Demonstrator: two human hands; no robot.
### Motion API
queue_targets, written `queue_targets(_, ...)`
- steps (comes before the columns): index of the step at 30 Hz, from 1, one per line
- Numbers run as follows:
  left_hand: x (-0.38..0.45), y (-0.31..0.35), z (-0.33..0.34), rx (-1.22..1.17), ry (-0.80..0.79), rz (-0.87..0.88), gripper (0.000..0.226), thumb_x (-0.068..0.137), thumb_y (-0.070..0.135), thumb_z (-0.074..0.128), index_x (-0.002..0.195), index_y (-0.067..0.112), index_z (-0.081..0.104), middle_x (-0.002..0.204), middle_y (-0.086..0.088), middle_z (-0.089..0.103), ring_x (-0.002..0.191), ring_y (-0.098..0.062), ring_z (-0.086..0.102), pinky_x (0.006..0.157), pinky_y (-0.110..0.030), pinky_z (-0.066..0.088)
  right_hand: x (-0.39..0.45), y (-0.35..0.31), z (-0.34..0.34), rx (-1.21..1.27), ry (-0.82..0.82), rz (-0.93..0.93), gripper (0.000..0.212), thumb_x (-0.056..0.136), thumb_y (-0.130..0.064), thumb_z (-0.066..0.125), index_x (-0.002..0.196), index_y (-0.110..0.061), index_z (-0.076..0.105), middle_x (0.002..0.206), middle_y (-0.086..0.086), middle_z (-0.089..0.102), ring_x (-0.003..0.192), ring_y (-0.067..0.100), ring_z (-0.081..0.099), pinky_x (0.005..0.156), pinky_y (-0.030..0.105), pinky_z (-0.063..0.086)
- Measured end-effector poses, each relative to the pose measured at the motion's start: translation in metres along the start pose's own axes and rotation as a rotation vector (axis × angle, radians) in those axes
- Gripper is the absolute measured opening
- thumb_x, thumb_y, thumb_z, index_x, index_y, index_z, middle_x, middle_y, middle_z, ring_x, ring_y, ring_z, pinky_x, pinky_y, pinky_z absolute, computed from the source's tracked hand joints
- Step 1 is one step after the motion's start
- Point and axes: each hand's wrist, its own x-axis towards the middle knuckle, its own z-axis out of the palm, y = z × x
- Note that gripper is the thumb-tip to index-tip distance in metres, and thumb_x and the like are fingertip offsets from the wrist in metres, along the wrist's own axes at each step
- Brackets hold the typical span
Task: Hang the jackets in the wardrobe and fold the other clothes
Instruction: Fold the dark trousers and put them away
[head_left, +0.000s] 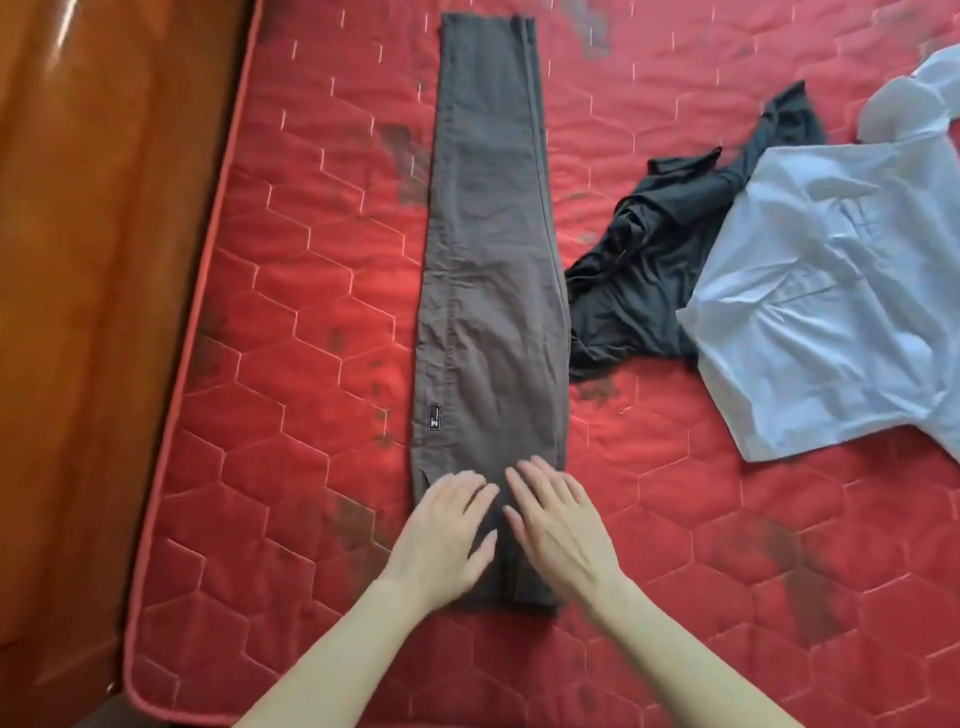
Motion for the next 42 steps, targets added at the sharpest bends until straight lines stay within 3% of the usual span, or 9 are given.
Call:
queue_targets(3,0.052,-0.010,0.012,-0.003,0.098,-0.095,0.064,0.099,0.033,0.048,0.157,0.007,0.042,0.164,-0.008,0.039,0.156,-0.026,0.030,0.128,-0.047,0.025,0.053,0.011,0.016,0.032,0.098,0.069,0.051,0.109,-0.030,0.040,0.153,-0.006,0.050,0.162,0.013,0.044,0.153,0.028,0.037,0.122,0.045,0.037)
queue_targets(8,0.081,-0.036,0.057,0.053,0.060,-0.221,0.070,0.104,0.041,0.035,0.166,0.013,0.018,0.175,-0.005,0.010,0.162,-0.021,0.004,0.131,-0.049,0.012,0.084,0.031,0.064,0.060,0.045,0.074,0.063,0.111,-0.042,0.037,0.163,-0.007,0.028,0.172,0.011,0.021,0.161,0.023,0.014,0.130,0.042,0.018)
queue_targets(15,0.024,-0.071,0.093,0.086,0.059,0.003,0.077,0.102,0.047,0.049,0.167,0.019,0.018,0.175,-0.002,0.009,0.162,-0.024,0.009,0.130,-0.049,0.013,0.048,0.074,0.103,0.069,0.061,-0.055,0.066,0.110,-0.047,0.036,0.167,-0.016,0.020,0.175,0.002,0.012,0.162,0.021,0.011,0.131,0.046,0.014)
queue_targets(22,-0.018,-0.110,0.069,0.203,-0.093,0.312,0.084,0.103,0.052,0.049,0.165,0.006,0.019,0.174,-0.012,0.011,0.161,-0.027,0.010,0.128,-0.045,0.017,-0.013,0.102,0.095,-0.174,-0.053,-0.268,0.064,0.108,-0.046,0.036,0.167,-0.028,0.018,0.175,0.001,0.011,0.162,0.023,0.011,0.130,0.048,0.004)
queue_targets(25,-0.023,-0.131,0.058,0.152,-0.193,0.428,0.089,0.097,0.044,0.054,0.166,0.006,0.013,0.175,-0.012,0.006,0.162,-0.027,0.008,0.130,-0.044,0.012,-0.031,0.115,0.087,-0.156,-0.098,-0.357,0.069,0.103,-0.033,0.045,0.167,-0.028,0.019,0.175,0.001,0.013,0.162,0.022,0.012,0.131,0.048,0.006)
queue_targets(29,-0.010,-0.152,0.040,0.208,-0.311,0.576,0.104,0.077,0.029,0.061,0.166,0.006,0.011,0.175,-0.012,0.003,0.162,-0.026,0.005,0.130,-0.044,0.010,-0.036,0.121,0.076,-0.127,-0.148,-0.490,0.093,0.080,-0.025,0.054,0.167,-0.022,0.021,0.175,0.001,0.014,0.161,0.023,0.012,0.131,0.049,0.007)
queue_targets(33,0.009,-0.146,0.041,0.321,-0.236,0.674,0.087,0.085,0.016,0.054,0.165,0.008,0.021,0.174,-0.011,0.012,0.161,-0.024,0.010,0.130,-0.046,0.009,-0.021,0.116,0.076,-0.139,-0.125,-0.584,0.087,0.085,-0.030,0.052,0.167,-0.024,0.021,0.175,0.003,0.015,0.161,0.024,0.013,0.131,0.049,0.006)
queue_targets(36,0.019,-0.137,0.047,0.334,-0.211,0.684,0.078,0.092,0.019,0.045,0.165,0.008,0.019,0.174,-0.011,0.012,0.161,-0.026,0.010,0.130,-0.050,0.004,-0.007,0.110,0.079,-0.157,-0.162,-0.595,0.090,0.086,-0.039,0.056,0.167,-0.029,0.017,0.175,0.004,0.013,0.162,0.028,0.010,0.131,0.051,0.004)
queue_targets(42,0.023,-0.125,0.052,0.144,-0.209,0.546,0.088,0.097,0.052,0.057,0.166,0.012,0.018,0.175,-0.008,0.010,0.162,-0.025,0.006,0.131,-0.049,0.005,0.008,0.101,0.076,-0.092,-0.251,-0.536,0.106,0.072,-0.026,0.084,0.163,-0.031,0.031,0.174,0.004,0.017,0.160,0.038,0.013,0.127,0.056,0.018)
